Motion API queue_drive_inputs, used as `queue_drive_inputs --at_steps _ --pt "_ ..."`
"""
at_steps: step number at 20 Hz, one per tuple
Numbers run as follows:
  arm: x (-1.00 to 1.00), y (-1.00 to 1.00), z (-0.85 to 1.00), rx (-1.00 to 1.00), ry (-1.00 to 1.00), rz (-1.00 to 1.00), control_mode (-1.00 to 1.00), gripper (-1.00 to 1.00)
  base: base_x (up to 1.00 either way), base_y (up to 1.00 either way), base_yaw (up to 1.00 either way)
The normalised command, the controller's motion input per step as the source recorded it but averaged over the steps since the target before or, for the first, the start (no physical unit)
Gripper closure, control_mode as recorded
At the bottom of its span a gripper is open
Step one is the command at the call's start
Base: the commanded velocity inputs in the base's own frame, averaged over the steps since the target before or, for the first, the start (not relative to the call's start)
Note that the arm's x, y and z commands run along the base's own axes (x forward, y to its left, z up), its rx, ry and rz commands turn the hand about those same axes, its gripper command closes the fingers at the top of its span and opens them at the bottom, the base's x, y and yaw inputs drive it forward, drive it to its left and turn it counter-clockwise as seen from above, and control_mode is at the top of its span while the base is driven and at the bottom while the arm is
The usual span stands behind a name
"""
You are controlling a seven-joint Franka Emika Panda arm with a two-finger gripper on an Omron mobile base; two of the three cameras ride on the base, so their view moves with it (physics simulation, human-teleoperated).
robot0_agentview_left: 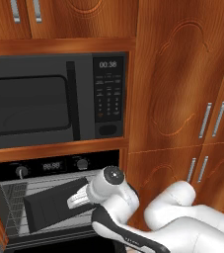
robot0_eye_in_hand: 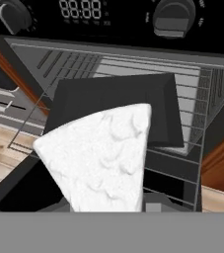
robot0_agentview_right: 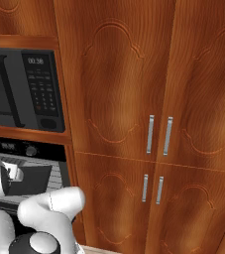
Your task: Take the baked cake out of the oven and place it on the plate for cooling. Then close the oven door.
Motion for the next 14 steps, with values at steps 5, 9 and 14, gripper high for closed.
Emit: queue_drive_inputs --at_steps 5,9,14 --pt "-0.31 -0.10 0.23 0.00 0.00 0.00 -1.00 1.00 0.00 0.00 0.00" --pt "-0.21 -0.02 0.28 0.00 0.00 0.00 -1.00 1.00 0.00 0.00 0.00" --pt "-0.11 -0.03 0.18 0.00 0.00 0.00 -1.00 1.00 0.00 0.00 0.00"
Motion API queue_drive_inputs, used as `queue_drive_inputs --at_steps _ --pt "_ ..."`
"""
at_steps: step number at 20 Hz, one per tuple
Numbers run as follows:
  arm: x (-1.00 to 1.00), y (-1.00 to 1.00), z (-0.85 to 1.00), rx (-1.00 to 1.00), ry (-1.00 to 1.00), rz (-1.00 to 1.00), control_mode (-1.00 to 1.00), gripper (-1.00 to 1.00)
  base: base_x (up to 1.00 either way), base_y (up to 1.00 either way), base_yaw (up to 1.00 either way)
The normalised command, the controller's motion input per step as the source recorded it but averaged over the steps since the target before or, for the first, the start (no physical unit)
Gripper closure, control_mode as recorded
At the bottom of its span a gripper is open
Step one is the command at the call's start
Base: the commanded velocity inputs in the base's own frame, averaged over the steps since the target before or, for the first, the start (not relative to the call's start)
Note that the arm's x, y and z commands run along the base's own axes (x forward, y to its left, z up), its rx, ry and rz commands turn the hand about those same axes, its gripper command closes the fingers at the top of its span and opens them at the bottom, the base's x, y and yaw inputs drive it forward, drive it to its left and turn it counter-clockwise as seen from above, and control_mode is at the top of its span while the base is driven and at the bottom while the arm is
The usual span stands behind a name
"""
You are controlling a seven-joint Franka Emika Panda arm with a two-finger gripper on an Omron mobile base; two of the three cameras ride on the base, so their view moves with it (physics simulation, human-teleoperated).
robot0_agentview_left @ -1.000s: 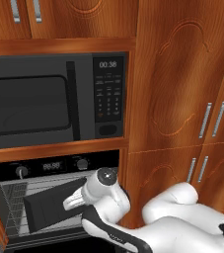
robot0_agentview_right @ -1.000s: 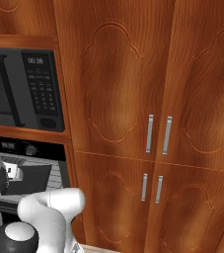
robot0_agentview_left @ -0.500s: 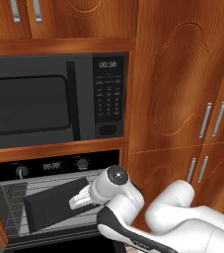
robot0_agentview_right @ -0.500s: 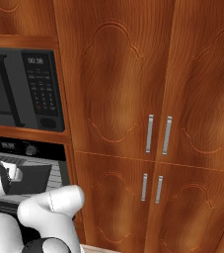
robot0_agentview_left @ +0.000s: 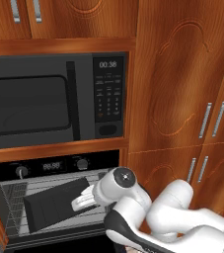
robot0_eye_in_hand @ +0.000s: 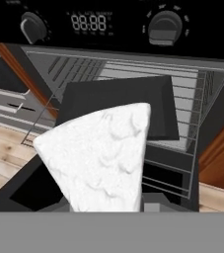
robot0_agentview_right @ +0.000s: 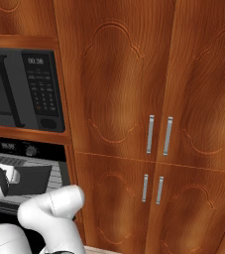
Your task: Take the baked cake out of the oven and place it on the plate for cooling. Then close the oven door.
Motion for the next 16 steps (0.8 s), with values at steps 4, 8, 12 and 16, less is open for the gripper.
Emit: queue_drive_inputs --at_steps 4,8,12,16 --pt "-0.01 0.00 0.02 0.00 0.00 0.01 -1.00 1.00 0.00 0.00 0.00" --pt "0.00 0.00 0.00 0.00 0.00 0.00 -1.00 1.00 0.00 0.00 0.00" --pt "0.00 0.00 0.00 0.00 0.00 0.00 -1.00 1.00 0.00 0.00 0.00" --pt "0.00 0.00 0.00 0.00 0.00 0.00 -1.00 1.00 0.00 0.00 0.00"
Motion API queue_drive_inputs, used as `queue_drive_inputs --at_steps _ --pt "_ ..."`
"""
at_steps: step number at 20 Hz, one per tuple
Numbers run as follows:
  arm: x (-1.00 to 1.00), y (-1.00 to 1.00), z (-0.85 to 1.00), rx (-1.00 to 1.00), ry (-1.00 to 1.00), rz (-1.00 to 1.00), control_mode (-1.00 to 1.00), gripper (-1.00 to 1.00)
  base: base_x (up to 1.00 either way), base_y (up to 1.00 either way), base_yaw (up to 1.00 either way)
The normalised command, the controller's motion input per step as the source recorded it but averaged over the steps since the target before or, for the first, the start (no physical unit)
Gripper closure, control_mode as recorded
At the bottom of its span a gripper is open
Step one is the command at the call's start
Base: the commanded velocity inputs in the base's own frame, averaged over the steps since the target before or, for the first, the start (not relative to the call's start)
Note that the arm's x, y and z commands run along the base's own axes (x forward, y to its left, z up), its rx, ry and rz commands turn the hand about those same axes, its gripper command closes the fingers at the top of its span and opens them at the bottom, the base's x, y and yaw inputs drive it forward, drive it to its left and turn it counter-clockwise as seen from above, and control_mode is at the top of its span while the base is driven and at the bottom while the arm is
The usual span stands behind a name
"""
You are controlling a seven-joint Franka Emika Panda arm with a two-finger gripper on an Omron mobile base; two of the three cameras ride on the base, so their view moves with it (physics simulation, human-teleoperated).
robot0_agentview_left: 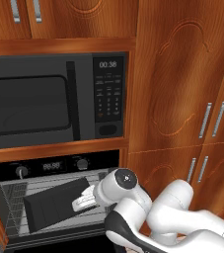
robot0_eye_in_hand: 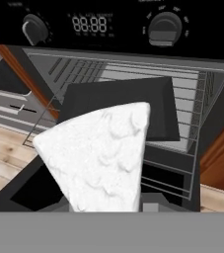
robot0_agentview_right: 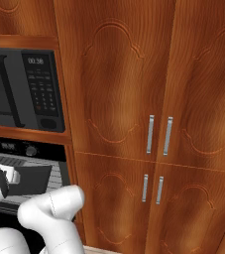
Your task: Take the baked cake out of the oven and place it on the plate for cooling. Then close the oven door.
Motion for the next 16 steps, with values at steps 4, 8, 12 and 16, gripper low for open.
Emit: queue_drive_inputs --at_steps 4,8,12,16 --pt "0.00 0.00 0.00 0.00 0.00 0.00 1.00 1.00 0.00 0.00 0.00" --pt "0.00 0.00 0.00 0.00 0.00 0.00 1.00 1.00 0.00 0.00 0.00" --pt "0.00 0.00 0.00 0.00 0.00 0.00 1.00 1.00 -0.03 0.00 0.00" --pt "0.00 0.00 0.00 0.00 0.00 0.00 1.00 1.00 -0.15 -0.39 -0.01"
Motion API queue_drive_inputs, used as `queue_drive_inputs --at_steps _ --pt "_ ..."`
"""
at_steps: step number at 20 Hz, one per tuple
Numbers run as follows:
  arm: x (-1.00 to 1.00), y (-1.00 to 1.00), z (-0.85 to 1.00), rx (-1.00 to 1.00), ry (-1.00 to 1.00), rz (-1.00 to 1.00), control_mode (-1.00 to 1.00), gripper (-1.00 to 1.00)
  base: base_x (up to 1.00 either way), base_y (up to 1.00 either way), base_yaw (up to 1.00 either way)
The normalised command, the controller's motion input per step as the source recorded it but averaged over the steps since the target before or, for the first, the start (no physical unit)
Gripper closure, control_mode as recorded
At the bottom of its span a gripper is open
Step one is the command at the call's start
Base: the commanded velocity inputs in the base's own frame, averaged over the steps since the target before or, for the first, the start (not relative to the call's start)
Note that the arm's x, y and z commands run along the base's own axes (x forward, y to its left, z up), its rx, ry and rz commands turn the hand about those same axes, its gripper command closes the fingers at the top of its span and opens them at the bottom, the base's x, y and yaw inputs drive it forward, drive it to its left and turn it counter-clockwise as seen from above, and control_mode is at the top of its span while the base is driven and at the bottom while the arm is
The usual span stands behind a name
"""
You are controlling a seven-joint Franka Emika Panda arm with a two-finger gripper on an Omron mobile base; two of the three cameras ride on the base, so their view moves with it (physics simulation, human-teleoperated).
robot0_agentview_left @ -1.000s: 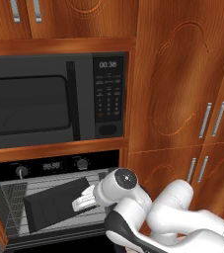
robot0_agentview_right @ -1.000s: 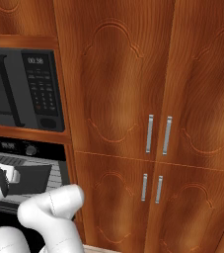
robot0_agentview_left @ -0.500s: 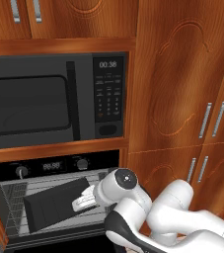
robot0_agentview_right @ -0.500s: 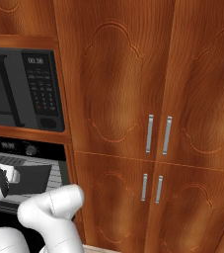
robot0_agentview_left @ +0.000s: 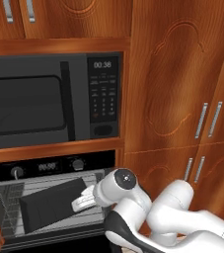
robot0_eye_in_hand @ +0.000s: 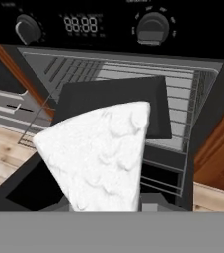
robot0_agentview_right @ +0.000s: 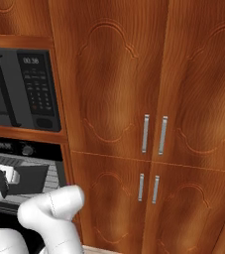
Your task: Take the baked cake out of the oven and place it on the plate for cooling. Then close the oven door.
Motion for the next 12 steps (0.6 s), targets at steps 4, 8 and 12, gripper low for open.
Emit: queue_drive_inputs --at_steps 4,8,12 --pt "0.00 0.00 0.00 0.00 0.00 0.00 1.00 1.00 -0.09 -0.76 0.00" --pt "0.00 0.00 0.00 0.00 0.00 0.00 1.00 1.00 -0.29 -0.62 0.08" --pt "0.00 0.00 0.00 0.00 0.00 0.00 1.00 1.00 -0.54 -0.30 0.53"
